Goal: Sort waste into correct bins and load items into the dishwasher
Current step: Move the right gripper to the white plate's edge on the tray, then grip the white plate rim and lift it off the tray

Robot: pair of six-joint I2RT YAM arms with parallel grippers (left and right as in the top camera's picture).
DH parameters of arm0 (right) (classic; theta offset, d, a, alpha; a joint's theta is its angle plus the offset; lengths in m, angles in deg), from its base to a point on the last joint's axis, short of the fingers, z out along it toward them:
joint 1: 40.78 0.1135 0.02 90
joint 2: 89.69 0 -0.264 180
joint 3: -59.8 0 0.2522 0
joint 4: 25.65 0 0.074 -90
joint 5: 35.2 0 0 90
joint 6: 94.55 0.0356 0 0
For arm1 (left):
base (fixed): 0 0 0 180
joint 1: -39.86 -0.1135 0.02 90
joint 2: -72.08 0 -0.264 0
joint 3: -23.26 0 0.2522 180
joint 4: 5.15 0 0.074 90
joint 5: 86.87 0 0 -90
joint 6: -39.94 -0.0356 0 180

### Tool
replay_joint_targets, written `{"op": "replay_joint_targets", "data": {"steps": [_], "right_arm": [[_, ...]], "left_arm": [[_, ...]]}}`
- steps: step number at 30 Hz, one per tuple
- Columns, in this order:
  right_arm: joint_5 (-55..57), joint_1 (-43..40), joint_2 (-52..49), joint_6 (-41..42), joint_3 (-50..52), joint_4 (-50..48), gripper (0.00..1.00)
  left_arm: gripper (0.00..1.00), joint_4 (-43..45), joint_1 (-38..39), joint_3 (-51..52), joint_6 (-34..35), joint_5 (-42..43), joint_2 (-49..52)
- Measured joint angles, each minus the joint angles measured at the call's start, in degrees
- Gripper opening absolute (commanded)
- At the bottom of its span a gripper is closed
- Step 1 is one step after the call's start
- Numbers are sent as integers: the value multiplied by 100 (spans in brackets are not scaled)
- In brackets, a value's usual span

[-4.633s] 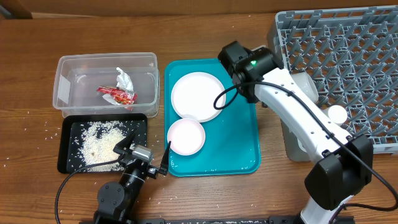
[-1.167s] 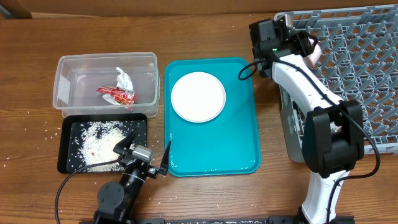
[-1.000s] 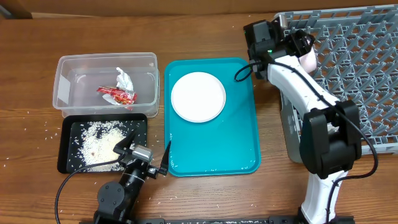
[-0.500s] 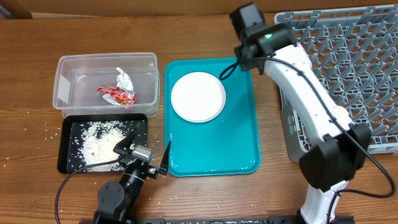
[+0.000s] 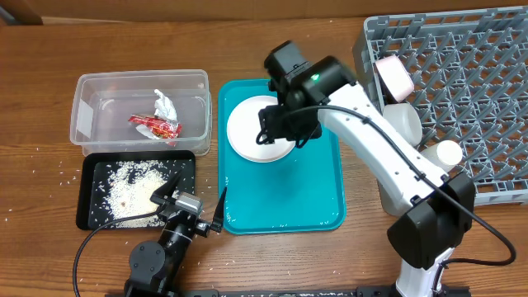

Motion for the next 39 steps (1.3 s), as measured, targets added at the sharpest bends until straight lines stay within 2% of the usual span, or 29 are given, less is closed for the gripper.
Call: {"op": "replay_joint_targets", "data": {"steps": [6,14,19,21,27,30,37,39], "right_arm": [[216,-127,0,273,553,-756,63],[249,-214,-33,710,2083,-2083,62],[109,-310,-66,855,2546,-2909,45],[-20,-317,-188,1121,2684,-3381,42],[-50,-332,-573,1757,2719,-3233,35],[-81,-339,-564,1722,2719,-3204,33],[72,-339,-369,1220,2669,-2494,34],[317,-343,-125,1335,2669,-2201,40]], "left_arm": [[100,0,0,0,0,0,0],[100,0,0,0,0,0,0],[100,0,0,0,0,0,0],[100,0,0,0,0,0,0],[100,2,0,0,0,0,0],[100,2,0,0,0,0,0],[100,0,0,0,0,0,0],[100,0,0,0,0,0,0]]}}
